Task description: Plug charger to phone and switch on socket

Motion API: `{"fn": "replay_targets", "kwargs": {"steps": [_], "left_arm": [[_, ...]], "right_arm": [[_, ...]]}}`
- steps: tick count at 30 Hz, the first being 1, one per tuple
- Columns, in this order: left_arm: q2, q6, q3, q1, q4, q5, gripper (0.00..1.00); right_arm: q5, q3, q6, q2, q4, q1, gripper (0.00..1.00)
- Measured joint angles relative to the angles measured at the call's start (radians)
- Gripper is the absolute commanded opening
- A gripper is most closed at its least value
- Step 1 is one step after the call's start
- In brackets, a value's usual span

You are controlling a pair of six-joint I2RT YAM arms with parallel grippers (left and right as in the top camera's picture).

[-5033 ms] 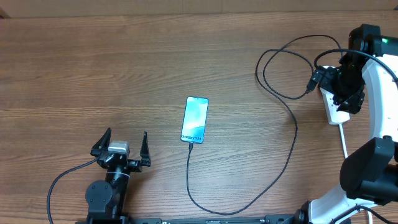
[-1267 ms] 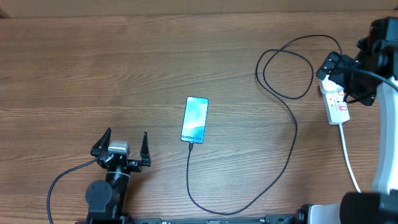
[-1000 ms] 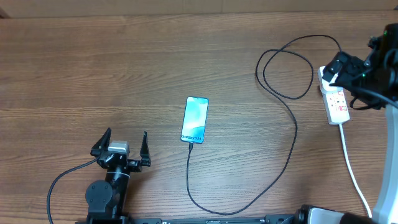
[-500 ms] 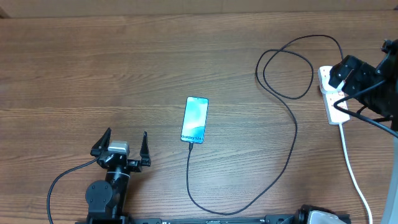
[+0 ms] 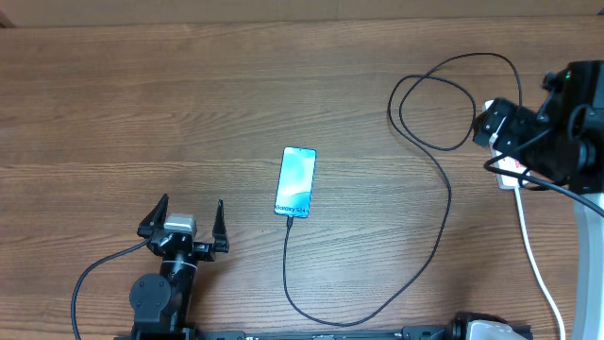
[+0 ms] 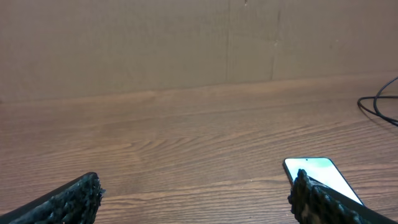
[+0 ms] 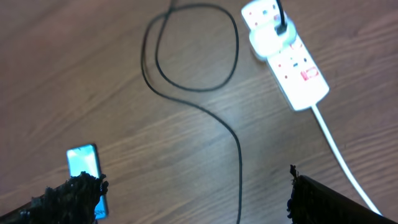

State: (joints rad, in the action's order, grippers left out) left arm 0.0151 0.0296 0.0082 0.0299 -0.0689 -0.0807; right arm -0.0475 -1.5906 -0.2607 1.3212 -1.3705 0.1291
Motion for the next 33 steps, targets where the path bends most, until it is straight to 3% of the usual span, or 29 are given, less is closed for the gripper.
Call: {"fn": "replay_targets", "kwargs": {"steps": [11, 33], "left_arm": [[0.0, 0.0, 0.0, 0.0, 0.0, 0.0, 1.0], [0.0, 0.0, 0.0, 0.0, 0.0, 0.0, 1.0]], "right_arm": [[0.0, 0.151, 0.0, 0.0, -0.002, 0.0, 1.0], [0.0, 0.189, -0.001, -0.08, 0.0, 0.0, 1.0]]}}
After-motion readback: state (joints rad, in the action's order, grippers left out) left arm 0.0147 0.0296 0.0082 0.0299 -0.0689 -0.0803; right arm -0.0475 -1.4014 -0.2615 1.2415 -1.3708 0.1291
